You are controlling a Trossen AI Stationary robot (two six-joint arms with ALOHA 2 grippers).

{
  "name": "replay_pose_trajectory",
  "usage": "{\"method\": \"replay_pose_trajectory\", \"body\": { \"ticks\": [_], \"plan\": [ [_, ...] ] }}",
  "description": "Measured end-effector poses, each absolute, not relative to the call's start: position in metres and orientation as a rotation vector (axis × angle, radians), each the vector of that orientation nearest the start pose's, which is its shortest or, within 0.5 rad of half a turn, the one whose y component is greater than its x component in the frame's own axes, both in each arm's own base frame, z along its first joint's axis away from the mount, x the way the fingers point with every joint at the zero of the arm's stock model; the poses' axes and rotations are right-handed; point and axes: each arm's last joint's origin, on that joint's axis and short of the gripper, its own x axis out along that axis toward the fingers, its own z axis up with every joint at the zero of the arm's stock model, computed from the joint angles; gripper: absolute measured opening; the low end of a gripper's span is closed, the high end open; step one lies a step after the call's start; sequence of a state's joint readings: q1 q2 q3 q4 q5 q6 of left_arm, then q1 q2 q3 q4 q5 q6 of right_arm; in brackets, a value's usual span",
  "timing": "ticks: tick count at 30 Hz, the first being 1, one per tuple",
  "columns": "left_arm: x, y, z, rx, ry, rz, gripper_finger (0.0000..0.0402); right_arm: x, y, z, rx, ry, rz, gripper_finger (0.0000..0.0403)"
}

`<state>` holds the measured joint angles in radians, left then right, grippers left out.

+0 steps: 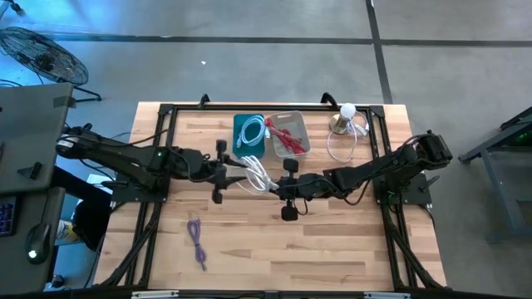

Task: Pick & Place USB Port
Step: Put the white HDMI cable into the blue bin

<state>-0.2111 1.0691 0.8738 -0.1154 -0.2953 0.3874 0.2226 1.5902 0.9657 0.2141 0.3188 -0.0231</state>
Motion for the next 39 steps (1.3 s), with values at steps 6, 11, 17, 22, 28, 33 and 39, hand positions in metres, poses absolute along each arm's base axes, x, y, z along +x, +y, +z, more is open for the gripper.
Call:
{"method": "replay_pose_trajectory", "body": {
  "ticks": [6,11,17,22,28,33,39],
  "plan": [
    [0.235,-0.045,0.312,0.524,0.344,-0.004,0.0150,0.340,0.068,0.234,-0.139,0.405,-0.075,0.0010],
    [0.237,-0.046,0.310,0.556,0.349,-0.010,0.0150,0.340,0.068,0.234,-0.133,0.405,-0.060,0.0010],
    [0.236,-0.045,0.315,0.617,0.328,-0.013,0.0150,0.340,0.069,0.234,-0.130,0.406,-0.049,0.0010],
    [0.236,-0.045,0.329,0.685,0.305,-0.013,0.0151,0.339,0.069,0.234,-0.129,0.407,-0.046,0.0010],
    [0.235,-0.046,0.335,0.752,0.312,-0.086,0.0176,0.339,0.069,0.234,-0.125,0.410,-0.026,0.0010],
    [0.237,-0.045,0.334,0.784,0.329,-0.045,0.0181,0.339,0.069,0.233,-0.126,0.412,-0.026,0.0010],
    [0.238,-0.045,0.336,0.769,0.318,-0.017,0.0182,0.339,0.070,0.233,-0.127,0.414,-0.023,0.0010]
  ]
}}
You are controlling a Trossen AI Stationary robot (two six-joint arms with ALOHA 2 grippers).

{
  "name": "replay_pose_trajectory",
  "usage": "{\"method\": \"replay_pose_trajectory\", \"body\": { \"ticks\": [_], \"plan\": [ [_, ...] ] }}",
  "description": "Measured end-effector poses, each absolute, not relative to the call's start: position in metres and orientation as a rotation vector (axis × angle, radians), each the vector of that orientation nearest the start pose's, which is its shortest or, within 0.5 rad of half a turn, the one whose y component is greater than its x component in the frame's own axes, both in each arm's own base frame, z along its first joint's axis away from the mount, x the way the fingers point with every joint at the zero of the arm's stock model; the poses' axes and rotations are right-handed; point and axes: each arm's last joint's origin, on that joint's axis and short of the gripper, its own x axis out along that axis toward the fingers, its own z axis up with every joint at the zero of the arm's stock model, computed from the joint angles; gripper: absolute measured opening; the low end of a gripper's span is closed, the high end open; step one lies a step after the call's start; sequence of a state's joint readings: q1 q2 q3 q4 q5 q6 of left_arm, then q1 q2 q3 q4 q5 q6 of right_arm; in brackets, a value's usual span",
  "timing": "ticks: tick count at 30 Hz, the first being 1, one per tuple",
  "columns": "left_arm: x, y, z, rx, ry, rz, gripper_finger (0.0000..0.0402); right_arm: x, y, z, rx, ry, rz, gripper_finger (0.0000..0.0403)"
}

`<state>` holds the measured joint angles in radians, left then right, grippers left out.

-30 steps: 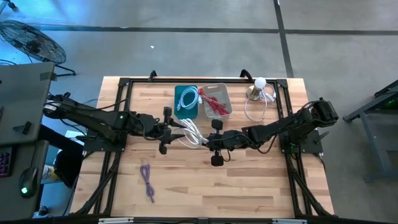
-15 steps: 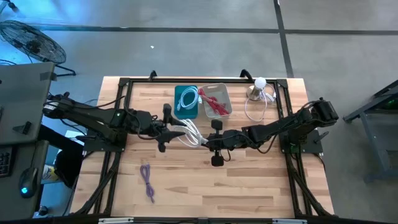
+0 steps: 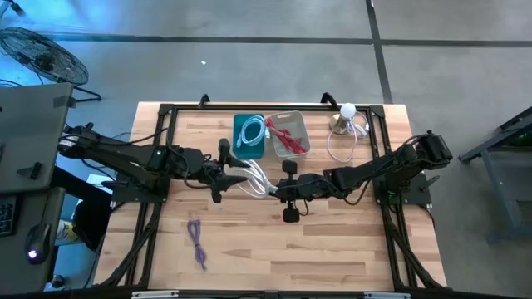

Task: Pick & Place USB Port
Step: Put the white HDMI cable into the blue bin

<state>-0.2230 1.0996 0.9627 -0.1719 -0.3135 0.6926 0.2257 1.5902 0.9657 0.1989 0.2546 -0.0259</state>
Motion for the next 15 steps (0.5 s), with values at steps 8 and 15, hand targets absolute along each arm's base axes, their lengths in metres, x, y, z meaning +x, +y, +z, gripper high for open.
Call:
{"method": "replay_pose_trajectory", "body": {
  "ticks": [8,15],
  "plan": [
    [0.2378,-0.0453,0.3356,0.689,0.314,-0.025,0.0182,0.3387,0.0719,0.2334,-0.128,0.413,-0.018,0.0010],
    [0.2405,-0.0472,0.3283,0.625,0.354,-0.071,0.0182,0.3387,0.0719,0.2334,-0.127,0.413,-0.018,0.0010]
  ]
}}
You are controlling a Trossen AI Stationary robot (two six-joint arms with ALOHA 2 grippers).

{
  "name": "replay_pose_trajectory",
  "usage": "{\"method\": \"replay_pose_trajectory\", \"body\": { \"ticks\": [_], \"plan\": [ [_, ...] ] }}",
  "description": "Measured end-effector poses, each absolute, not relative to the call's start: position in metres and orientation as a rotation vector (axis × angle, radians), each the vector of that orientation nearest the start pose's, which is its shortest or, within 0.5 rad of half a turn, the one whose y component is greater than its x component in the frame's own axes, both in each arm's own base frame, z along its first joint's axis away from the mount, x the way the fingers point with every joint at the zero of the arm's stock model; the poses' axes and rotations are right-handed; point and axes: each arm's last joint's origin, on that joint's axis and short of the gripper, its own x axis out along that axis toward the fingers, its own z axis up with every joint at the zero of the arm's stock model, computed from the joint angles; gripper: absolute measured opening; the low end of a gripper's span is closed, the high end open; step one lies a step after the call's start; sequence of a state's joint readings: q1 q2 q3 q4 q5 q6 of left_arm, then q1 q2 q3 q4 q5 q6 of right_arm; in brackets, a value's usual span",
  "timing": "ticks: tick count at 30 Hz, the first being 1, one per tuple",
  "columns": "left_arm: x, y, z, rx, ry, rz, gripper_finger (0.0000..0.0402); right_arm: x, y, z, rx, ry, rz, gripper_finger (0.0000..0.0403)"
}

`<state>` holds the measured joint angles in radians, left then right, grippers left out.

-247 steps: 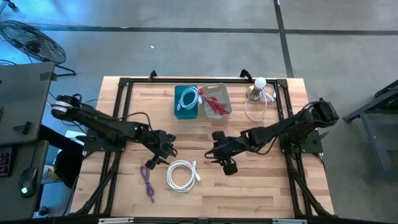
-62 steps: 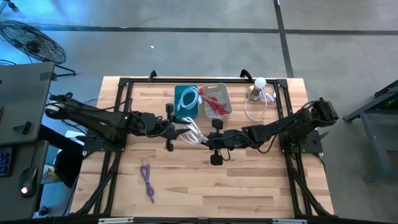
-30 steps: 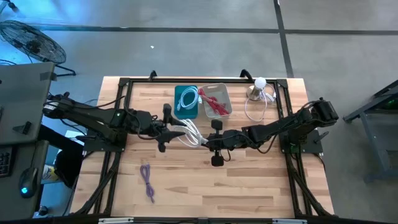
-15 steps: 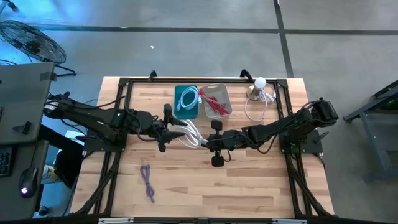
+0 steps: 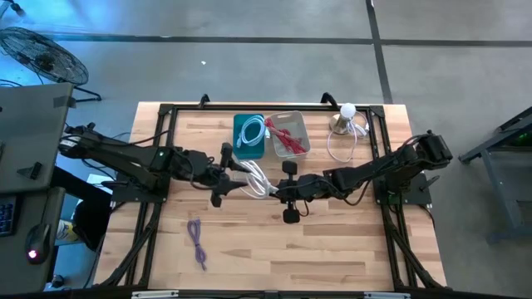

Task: Pick & Place USB Port
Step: Put the white HDMI cable into the blue bin

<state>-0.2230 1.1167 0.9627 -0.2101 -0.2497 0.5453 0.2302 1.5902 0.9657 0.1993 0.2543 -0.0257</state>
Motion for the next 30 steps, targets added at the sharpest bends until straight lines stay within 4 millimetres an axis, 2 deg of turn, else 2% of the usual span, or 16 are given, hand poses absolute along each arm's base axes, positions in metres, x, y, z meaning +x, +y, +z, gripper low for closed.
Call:
{"method": "replay_pose_trajectory", "body": {
  "ticks": [17,26,30],
  "plan": [
    [0.247,-0.049,0.317,0.607,0.427,-0.084,0.0182,0.339,0.073,0.234,-0.115,0.415,-0.001,0.0010],
    [0.270,-0.051,0.286,0.739,0.572,-0.045,0.0182,0.338,0.073,0.233,-0.115,0.417,0.007,0.0010],
    [0.272,-0.051,0.292,0.761,0.569,0.011,0.0182,0.338,0.073,0.232,-0.116,0.429,0.005,0.0010]
  ]
}}
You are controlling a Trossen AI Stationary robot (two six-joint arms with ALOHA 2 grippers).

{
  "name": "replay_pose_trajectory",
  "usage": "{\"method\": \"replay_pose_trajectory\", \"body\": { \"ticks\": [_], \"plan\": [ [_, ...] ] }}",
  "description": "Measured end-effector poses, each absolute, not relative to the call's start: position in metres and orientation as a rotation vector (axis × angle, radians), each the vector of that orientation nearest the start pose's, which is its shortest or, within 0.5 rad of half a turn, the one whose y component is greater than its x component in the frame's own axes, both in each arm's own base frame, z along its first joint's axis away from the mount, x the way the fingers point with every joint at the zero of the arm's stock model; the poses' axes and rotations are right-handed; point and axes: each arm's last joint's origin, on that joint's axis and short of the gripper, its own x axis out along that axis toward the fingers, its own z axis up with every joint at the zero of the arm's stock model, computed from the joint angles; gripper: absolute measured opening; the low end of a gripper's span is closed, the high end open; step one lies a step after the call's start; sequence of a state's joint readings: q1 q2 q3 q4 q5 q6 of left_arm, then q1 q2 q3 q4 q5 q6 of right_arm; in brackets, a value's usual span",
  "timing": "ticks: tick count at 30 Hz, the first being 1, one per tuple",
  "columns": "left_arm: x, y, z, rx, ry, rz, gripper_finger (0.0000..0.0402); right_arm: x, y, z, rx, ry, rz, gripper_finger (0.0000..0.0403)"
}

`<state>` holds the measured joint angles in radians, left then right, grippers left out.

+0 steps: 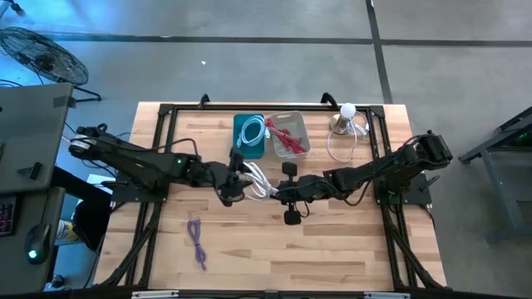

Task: Pick & Place USB Port
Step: Put the white HDMI cable into the blue bin

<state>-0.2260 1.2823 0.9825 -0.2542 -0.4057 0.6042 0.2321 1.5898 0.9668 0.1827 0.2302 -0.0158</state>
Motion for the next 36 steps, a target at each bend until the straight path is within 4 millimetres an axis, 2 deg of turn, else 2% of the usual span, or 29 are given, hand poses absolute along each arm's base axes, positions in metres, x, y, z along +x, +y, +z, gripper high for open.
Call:
{"method": "replay_pose_trajectory", "body": {
  "ticks": [4,8,12,24,31,36],
  "plan": [
    [0.268,-0.059,0.310,0.812,0.596,0.087,0.0182,0.338,0.073,0.232,-0.118,0.430,-0.001,0.0010],
    [0.263,-0.077,0.330,0.847,0.557,0.061,0.0182,0.338,0.073,0.232,-0.122,0.439,0.004,0.0010],
    [0.257,-0.093,0.339,0.918,0.521,0.054,0.0182,0.337,0.073,0.231,-0.124,0.446,0.009,0.0010],
    [0.255,-0.093,0.340,0.971,0.554,0.173,0.0182,0.338,0.074,0.233,-0.118,0.427,0.026,0.0010],
    [0.258,-0.094,0.334,1.045,0.595,0.178,0.0182,0.338,0.074,0.233,-0.114,0.416,0.032,0.0010],
    [0.264,-0.085,0.331,1.074,0.624,0.180,0.0182,0.338,0.074,0.233,-0.114,0.413,0.038,0.0010]
  ]
}}
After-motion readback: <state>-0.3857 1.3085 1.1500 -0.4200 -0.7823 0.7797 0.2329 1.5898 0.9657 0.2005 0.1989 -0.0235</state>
